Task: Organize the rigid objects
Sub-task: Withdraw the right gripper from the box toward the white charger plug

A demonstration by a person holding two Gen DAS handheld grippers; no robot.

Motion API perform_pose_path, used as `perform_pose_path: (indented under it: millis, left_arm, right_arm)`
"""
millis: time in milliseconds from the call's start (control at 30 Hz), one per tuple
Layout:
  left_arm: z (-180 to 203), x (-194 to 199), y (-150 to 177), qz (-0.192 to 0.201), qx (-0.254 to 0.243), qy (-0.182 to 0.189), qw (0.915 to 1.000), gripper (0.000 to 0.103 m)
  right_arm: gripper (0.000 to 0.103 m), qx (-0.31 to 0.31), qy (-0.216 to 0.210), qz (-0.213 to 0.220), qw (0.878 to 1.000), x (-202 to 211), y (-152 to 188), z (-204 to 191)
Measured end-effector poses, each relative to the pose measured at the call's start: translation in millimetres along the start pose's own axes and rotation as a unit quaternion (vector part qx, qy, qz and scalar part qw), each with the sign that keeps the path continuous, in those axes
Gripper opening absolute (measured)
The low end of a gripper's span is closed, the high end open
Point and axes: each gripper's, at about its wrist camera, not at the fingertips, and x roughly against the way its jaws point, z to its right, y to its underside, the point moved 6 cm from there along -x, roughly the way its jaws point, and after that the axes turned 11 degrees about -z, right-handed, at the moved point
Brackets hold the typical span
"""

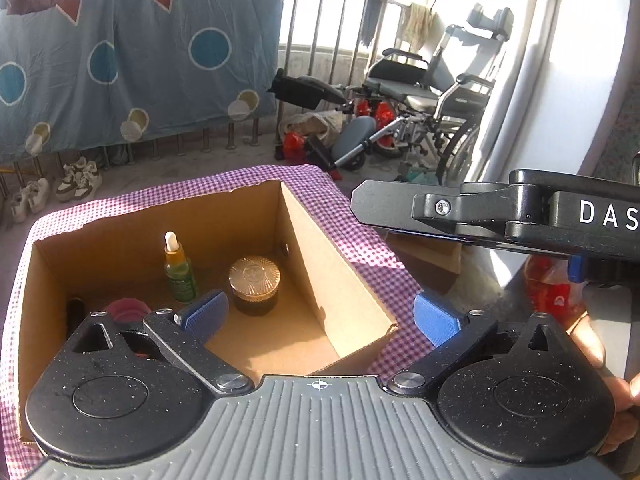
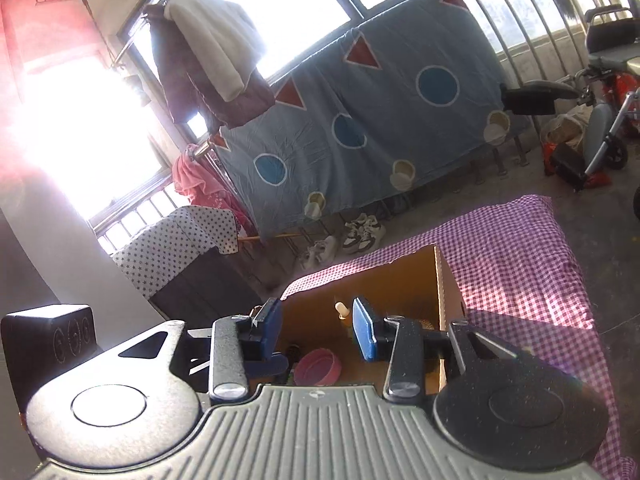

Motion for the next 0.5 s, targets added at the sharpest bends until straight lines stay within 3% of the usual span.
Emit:
perform_pose_path:
  millis: [333,500]
  left_arm:
    - [-8,44,80,-0.016,-0.018,0.025,0.9994,0.102]
    - [-25,51,119,-0.026,-0.017,0.006,0.9995,0.102]
  right_arm:
    - [0.044,-0.029,-0.019,0.004,0.999,32,72,-28]
    - [0.046,-0.037,-0.035,-0.024,0.998,22,101,-42]
